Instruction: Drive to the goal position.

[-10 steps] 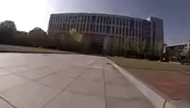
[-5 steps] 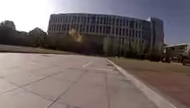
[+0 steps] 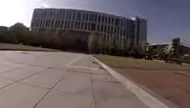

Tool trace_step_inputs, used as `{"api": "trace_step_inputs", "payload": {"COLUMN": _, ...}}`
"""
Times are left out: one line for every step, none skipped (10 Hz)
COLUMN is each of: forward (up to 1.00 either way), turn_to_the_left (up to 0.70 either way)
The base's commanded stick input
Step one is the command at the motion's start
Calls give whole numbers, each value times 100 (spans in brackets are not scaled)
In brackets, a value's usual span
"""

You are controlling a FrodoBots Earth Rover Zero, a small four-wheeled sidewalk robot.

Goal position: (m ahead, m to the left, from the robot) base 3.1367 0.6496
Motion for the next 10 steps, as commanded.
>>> {"api": "trace_step_inputs", "payload": {"forward": 70, "turn_to_the_left": 1}}
{"api": "trace_step_inputs", "payload": {"forward": 70, "turn_to_the_left": 1}}
{"api": "trace_step_inputs", "payload": {"forward": 70, "turn_to_the_left": 1}}
{"api": "trace_step_inputs", "payload": {"forward": 70, "turn_to_the_left": 1}}
{"api": "trace_step_inputs", "payload": {"forward": 70, "turn_to_the_left": 1}}
{"api": "trace_step_inputs", "payload": {"forward": 70, "turn_to_the_left": 1}}
{"api": "trace_step_inputs", "payload": {"forward": 70, "turn_to_the_left": 1}}
{"api": "trace_step_inputs", "payload": {"forward": 70, "turn_to_the_left": 1}}
{"api": "trace_step_inputs", "payload": {"forward": 70, "turn_to_the_left": 1}}
{"api": "trace_step_inputs", "payload": {"forward": 70, "turn_to_the_left": 1}}
